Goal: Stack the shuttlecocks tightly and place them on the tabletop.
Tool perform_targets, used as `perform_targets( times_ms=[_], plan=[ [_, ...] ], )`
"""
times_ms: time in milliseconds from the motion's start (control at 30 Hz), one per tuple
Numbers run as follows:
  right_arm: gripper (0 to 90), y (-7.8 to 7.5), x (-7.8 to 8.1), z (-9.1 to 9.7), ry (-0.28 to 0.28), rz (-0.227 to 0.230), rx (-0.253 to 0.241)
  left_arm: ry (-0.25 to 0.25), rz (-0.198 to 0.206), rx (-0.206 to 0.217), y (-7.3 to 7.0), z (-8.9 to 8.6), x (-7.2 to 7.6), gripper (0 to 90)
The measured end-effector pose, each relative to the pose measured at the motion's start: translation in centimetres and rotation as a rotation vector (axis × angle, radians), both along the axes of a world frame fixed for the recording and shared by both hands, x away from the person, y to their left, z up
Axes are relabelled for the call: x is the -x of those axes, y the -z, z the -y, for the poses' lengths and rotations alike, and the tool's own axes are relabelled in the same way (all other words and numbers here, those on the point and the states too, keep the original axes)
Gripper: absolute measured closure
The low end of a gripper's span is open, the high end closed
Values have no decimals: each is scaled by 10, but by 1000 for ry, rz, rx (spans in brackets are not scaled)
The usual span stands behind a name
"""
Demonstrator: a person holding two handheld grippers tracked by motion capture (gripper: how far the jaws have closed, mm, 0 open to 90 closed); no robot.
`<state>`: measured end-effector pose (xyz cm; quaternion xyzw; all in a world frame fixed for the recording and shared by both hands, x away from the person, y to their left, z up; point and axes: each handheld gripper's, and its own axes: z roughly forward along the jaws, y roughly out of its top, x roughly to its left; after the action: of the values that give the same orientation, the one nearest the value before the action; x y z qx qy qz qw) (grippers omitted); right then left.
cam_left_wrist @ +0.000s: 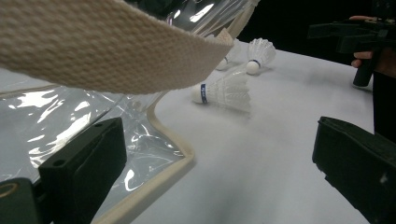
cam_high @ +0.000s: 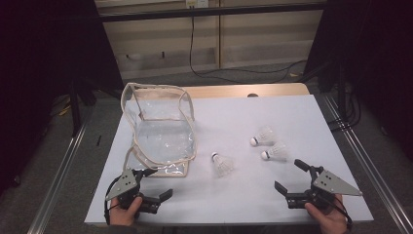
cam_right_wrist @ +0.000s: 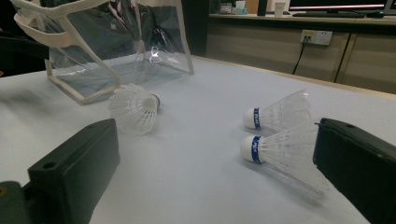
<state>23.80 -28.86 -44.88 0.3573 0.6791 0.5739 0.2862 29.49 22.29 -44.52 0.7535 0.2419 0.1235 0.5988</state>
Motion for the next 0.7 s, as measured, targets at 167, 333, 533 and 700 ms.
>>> perform_targets(
  times_ms=[167, 333, 533, 700],
  plan=[
    [1, 0, 0, -1, 0, 1, 2, 12, 4, 5, -1, 3, 1, 28],
    [1, 0, 1, 0, 0, 3, 2, 24, -1, 22, -1, 10, 1, 25],
    [1, 0, 1, -1, -2, 5, 3, 33, 4, 28, -2, 22, 2, 22],
    [1, 0, 1, -1, -6, 3, 4, 13, -2, 40, -2, 26, 2, 15]
  ],
)
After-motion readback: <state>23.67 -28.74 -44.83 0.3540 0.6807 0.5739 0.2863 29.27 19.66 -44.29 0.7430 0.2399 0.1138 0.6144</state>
